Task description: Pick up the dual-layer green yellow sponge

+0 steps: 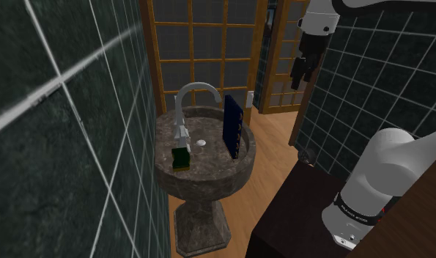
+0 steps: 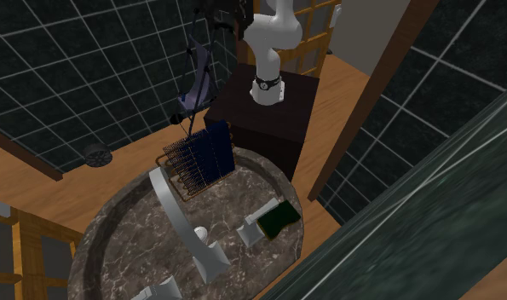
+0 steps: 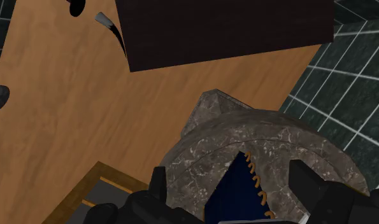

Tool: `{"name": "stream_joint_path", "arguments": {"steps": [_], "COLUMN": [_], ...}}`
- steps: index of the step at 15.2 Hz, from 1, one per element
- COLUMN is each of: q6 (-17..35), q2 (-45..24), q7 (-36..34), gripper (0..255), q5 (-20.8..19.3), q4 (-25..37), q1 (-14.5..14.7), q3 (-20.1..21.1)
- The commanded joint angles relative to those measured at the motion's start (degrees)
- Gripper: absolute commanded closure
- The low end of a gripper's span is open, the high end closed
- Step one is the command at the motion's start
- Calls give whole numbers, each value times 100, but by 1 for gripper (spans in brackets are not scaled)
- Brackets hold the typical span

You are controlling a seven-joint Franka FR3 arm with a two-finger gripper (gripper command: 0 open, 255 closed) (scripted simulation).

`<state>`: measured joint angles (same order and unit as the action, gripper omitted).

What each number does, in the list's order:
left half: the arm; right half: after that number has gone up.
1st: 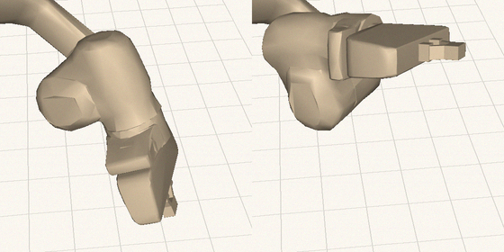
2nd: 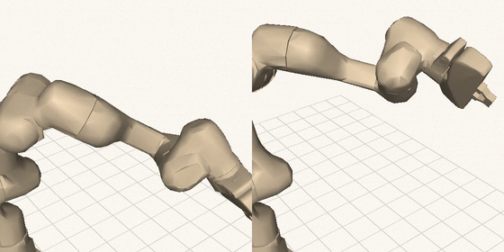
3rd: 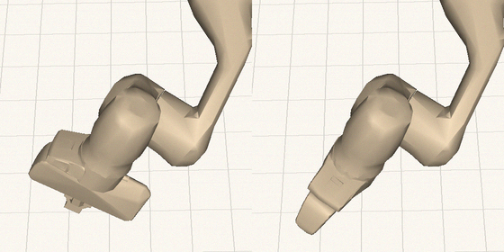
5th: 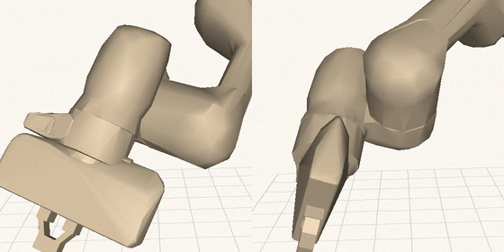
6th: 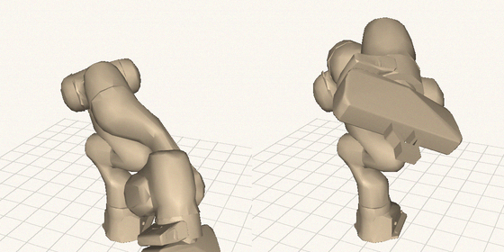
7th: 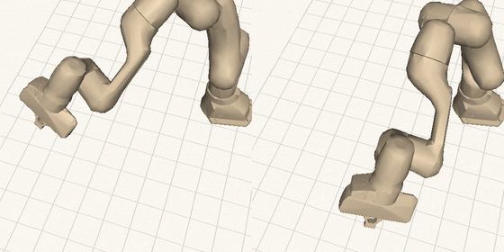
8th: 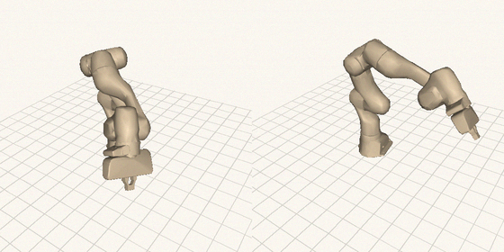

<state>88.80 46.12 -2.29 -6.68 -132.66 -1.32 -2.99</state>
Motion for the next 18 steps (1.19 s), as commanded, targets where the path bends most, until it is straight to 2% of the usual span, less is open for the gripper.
{"name": "stream_joint_path", "arguments": {"steps": [1, 10, 18], "q6": [0, 1216, 2359], "q2": [0, -730, -1964], "q7": [0, -1501, -2784], "gripper": [0, 0, 0], "q5": [0, 642, 973], "q4": [0, -571, -493], "q1": [0, 118, 170], "q3": [0, 857, 1597]}}
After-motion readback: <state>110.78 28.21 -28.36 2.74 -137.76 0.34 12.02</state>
